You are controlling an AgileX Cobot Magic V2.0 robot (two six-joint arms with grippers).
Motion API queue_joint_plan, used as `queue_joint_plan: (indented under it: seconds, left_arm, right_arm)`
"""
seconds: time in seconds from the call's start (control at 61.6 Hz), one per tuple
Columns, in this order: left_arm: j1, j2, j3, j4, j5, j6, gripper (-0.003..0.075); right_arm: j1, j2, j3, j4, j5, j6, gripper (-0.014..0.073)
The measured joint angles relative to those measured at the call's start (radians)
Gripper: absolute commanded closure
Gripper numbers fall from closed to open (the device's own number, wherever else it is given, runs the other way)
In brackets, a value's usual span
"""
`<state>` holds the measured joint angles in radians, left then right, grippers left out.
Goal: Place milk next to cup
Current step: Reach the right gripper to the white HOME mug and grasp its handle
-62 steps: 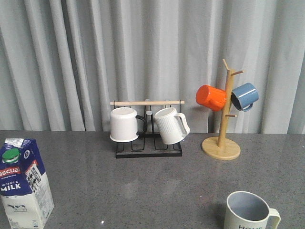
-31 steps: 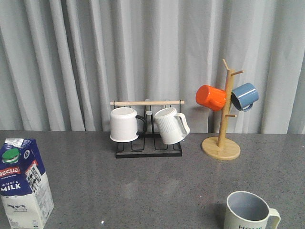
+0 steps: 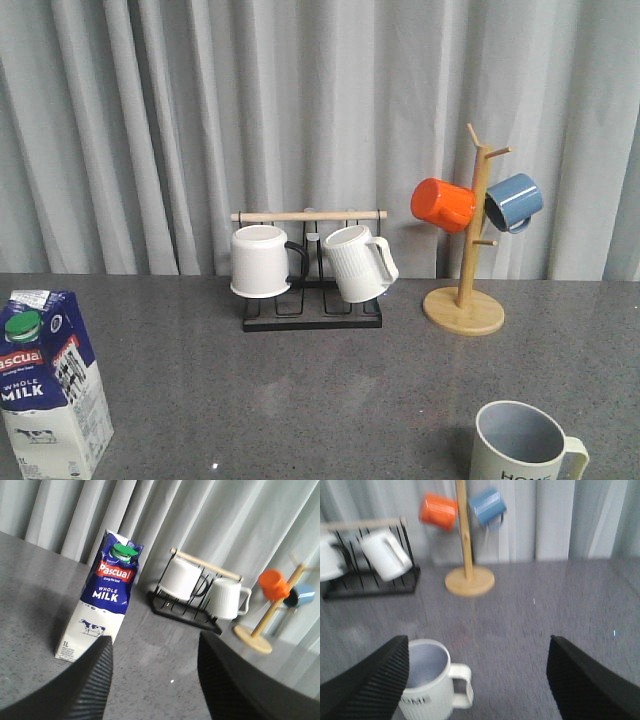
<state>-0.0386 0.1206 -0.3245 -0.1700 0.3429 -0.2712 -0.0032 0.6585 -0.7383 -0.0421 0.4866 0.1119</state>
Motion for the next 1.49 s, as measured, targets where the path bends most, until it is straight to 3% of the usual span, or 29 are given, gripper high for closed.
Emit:
queue_joint_plan:
  seconds: [0.162,0.389,0.746,1.492]
  left_arm:
    - [0.0,0.122,-0.064,0.0,0.008,0.067,0.0337]
    - [0.0,0.178,-0.069,0.0,0.013,0.081,0.0337]
    - [0.0,0.178,-0.069,0.0,0.012,0.081,0.0337]
    - [0.0,0.178,-0.069,0.0,0.012,0.082,0.0337]
  right_arm:
    - [0.0,0.179,-0.007,-0.003,0.101,-0.006,0.0082]
    - [0.0,0.37,-0.007,-0.003,0.11,-0.007,0.0082]
    - [0.0,0.564,-0.007,0.004,0.002,-0.015,0.0084]
    - [0.0,0.759,-0.007,0.042,-0.225,-0.101,0.0087]
